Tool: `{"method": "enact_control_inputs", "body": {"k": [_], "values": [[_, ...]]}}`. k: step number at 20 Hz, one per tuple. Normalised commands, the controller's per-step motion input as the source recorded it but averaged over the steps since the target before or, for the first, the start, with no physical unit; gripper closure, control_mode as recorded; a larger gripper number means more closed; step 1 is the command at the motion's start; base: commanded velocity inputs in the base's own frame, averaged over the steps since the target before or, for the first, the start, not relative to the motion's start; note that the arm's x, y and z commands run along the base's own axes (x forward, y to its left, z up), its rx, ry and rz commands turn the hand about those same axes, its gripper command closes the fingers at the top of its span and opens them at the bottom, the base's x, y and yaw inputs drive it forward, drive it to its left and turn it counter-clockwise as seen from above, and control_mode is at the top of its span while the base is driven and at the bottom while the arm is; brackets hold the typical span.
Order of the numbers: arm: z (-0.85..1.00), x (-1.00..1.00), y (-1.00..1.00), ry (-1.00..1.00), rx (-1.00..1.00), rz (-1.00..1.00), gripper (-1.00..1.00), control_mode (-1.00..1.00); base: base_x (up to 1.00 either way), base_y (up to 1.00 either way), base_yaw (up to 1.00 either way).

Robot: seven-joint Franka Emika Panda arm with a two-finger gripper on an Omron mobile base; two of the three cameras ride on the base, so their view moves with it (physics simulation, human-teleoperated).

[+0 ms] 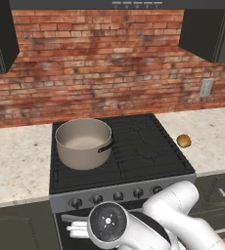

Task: Turn on the burner for the pot on the stove. Wait thirty seconds for the pot to heat up. Then add the potato to the pot.

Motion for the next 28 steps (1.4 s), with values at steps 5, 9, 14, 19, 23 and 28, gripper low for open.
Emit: {"method": "enact_control_inputs", "body": {"k": [5, 9, 14, 19, 23, 28], "values": [[-0.29, 0.0, 0.0, 0.0, 0.0, 0.0, -1.0, -1.0, 0.0, 0.0, 0.0], [-0.38, 0.0, 0.0, -0.01, 0.0, 0.0, -1.0, -1.0, 0.0, 0.0, 0.0], [-0.38, 0.05, 0.01, -0.17, 0.06, 0.0, -1.0, -1.0, 0.0, 0.0, 0.0], [-0.49, 0.05, 0.01, -0.21, 0.08, 0.0, -1.0, -1.0, 0.0, 0.0, 0.0], [-0.4, 0.02, 0.0, -0.1, 0.12, 0.0, -1.0, -1.0, 0.0, 0.0, 0.0], [-0.12, 0.0, 0.0, -0.07, 0.0, 0.02, -1.0, -1.0, 0.0, 0.0, 0.0]]}}
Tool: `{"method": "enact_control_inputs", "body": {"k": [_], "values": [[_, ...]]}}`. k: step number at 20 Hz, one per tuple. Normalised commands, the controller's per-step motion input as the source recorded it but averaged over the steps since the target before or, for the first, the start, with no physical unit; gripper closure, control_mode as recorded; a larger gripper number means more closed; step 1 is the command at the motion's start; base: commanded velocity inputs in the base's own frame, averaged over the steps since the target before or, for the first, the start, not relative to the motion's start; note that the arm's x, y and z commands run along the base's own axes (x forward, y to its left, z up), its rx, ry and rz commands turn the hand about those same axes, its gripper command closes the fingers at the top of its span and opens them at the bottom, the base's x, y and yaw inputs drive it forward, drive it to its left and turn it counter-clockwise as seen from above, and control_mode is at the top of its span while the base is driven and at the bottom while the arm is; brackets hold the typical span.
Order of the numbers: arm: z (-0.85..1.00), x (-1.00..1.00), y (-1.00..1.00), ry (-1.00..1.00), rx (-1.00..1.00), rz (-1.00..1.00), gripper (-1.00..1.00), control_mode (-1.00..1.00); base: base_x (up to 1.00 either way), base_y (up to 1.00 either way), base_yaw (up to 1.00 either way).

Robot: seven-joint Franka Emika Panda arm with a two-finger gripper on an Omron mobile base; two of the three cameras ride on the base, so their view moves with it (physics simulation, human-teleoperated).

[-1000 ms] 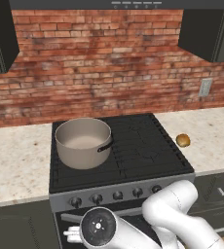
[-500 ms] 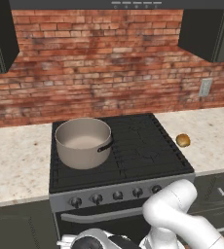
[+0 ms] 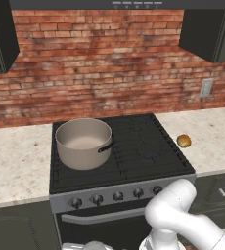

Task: Turn on the burner for the pot on the stove. Wait thirty seconds for the pot to heat up. Then add the potato to the pot.

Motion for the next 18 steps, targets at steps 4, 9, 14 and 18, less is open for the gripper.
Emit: {"method": "enact_control_inputs", "body": {"k": [4, 9, 14, 18], "values": [[-0.06, 0.0, 0.0, -0.16, 0.0, 0.01, -1.0, -1.0, 0.0, 0.0, 0.0], [0.0, 0.0, 0.0, -0.25, 0.0, 0.0, -1.0, -1.0, 0.0, 0.0, 0.0], [0.0, 0.0, 0.0, -0.11, 0.0, 0.04, -1.0, -1.0, 0.0, 0.0, 0.0], [-0.02, 0.0, 0.0, -0.1, 0.0, 0.07, -1.0, -1.0, 0.0, 0.0, 0.0]]}}
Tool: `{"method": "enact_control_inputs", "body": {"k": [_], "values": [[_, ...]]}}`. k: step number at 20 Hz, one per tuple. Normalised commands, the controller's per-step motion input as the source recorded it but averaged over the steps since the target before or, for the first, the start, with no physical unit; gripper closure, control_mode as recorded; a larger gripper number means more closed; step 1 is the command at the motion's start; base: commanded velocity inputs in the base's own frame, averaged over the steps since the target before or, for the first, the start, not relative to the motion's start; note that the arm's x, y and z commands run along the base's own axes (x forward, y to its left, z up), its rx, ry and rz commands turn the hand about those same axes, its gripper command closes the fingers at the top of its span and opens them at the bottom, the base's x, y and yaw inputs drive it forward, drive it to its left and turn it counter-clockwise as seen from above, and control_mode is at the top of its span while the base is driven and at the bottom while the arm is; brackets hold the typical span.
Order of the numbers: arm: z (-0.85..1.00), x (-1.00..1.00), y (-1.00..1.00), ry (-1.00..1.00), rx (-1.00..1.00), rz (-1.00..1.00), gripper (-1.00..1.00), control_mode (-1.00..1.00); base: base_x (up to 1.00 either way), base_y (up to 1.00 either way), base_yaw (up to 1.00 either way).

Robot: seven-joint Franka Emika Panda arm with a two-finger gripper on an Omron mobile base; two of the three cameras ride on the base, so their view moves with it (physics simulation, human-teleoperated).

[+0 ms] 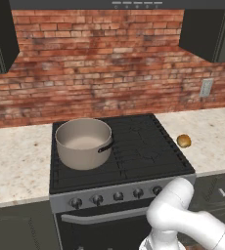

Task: Turn on the burner for the pot on the stove. Wait thirty seconds for the pot to heat up. Then add the potato to the pot.

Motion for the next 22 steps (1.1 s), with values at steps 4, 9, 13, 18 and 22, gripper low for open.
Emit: {"method": "enact_control_inputs", "body": {"k": [4, 9, 13, 18, 22], "values": [[-0.04, -0.01, 0.0, -0.22, -0.01, 0.03, -1.0, -1.0, 0.0, 0.0, 0.0], [-0.08, -0.11, 0.02, -0.33, -0.04, 0.0, -1.0, -1.0, 0.0, 0.0, 0.0], [-0.11, -0.02, 0.02, -0.28, -0.01, 0.0, -1.0, -1.0, 0.0, 0.0, 0.0], [-0.11, 0.02, 0.01, -0.16, 0.0, 0.0, -1.0, -1.0, 0.0, 0.0, 0.0], [-0.06, 0.13, 0.0, -0.02, 0.0, 0.0, -1.0, -1.0, 0.0, 0.0, 0.0]]}}
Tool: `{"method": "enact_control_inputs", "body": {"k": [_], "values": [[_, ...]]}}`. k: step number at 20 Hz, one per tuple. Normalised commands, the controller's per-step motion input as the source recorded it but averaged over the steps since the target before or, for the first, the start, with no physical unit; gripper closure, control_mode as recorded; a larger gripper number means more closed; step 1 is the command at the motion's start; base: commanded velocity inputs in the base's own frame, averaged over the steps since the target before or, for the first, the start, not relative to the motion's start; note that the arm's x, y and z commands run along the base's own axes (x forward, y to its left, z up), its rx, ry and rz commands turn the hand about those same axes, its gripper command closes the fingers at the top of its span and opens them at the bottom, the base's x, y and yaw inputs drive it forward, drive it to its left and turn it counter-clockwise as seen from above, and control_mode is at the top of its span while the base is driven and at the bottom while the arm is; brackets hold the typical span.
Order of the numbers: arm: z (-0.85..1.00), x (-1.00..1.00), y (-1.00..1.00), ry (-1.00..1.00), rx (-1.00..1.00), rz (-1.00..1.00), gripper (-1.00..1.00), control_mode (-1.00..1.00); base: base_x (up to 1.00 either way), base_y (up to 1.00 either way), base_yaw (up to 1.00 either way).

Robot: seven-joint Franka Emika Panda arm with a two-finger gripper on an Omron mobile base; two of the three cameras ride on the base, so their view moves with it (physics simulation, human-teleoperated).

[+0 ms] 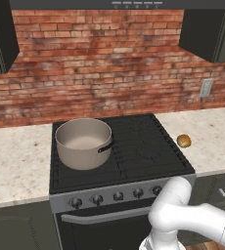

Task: Turn on the burner for the pot on the stove. Wait thirty seconds for the pot to heat up. Then add the potato to the pot.

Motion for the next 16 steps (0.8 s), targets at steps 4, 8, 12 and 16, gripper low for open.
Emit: {"method": "enact_control_inputs", "body": {"k": [4, 8, 12, 16], "values": [[0.0, 0.22, 0.0, 0.0, 0.0, 0.0, -1.0, -1.0, 0.0, 0.0, 0.0], [-0.05, 0.2, 0.0, 0.0, 0.0, 0.0, -1.0, -1.0, 0.0, 0.0, 0.0], [-0.17, 0.14, 0.0, 0.0, 0.0, 0.0, -1.0, -1.0, 0.0, 0.0, 0.0], [-0.28, 0.2, 0.0, 0.0, 0.0, 0.0, -1.0, -1.0, 0.0, 0.0, 0.0]]}}
